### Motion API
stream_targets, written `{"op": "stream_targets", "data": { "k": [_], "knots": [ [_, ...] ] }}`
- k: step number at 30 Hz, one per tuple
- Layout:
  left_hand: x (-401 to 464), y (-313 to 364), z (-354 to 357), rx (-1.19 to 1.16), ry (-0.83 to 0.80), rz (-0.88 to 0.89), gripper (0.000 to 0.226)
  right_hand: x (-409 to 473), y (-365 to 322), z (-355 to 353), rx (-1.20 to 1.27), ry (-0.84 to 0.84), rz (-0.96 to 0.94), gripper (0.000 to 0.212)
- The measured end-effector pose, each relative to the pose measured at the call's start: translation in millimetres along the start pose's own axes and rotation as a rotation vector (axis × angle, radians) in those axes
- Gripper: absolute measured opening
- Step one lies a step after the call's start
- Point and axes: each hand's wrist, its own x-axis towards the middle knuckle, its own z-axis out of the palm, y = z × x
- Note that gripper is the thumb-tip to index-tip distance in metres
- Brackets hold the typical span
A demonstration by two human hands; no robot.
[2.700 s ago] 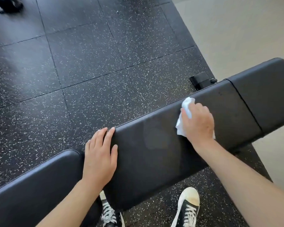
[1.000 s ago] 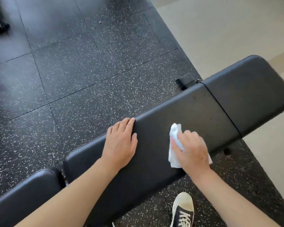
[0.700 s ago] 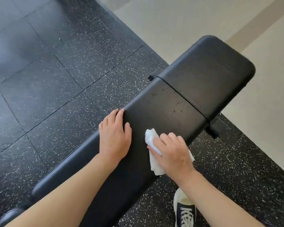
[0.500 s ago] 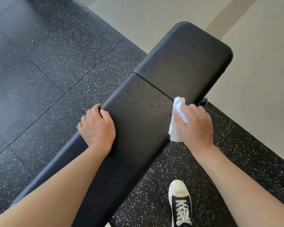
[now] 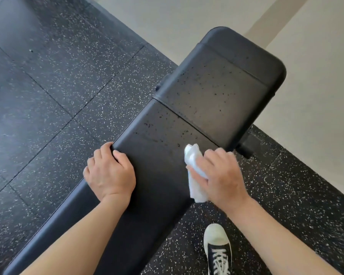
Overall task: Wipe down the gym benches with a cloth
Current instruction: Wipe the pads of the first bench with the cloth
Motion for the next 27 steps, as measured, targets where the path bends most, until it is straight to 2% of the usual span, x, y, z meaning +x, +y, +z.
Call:
{"op": "stream_targets", "data": {
  "k": [2, 4, 13, 17, 20, 27],
  "knots": [
    [1.0, -0.3, 1.2, 0.001, 0.006, -0.005, 0.052, 26.0, 28.7, 2.2, -0.037, 0.068, 0.144, 0.026],
    [1.6, -0.4, 1.8, 0.005, 0.004, -0.010, 0.051, 38.6, 27.0, 11.1, -0.062, 0.080, 0.191, 0.026],
    [4.0, -0.6, 5.3, 0.017, 0.005, -0.016, 0.053, 108.3, -78.3, 65.1, 0.062, -0.015, 0.076, 0.019],
    [4.8, -1.2, 6.1, 0.029, 0.004, -0.017, 0.054, 128.1, -95.4, 75.4, 0.136, -0.043, 0.048, 0.017],
    [4.0, -0.3, 5.0, 0.022, 0.011, -0.014, 0.052, 104.5, -75.3, 61.7, 0.183, -0.101, -0.045, 0.021],
    [4.2, 0.3, 5.2, 0.003, 0.049, -0.010, 0.045, 26.9, 25.8, 10.8, 0.206, -0.159, -0.165, 0.026]
  ]
}}
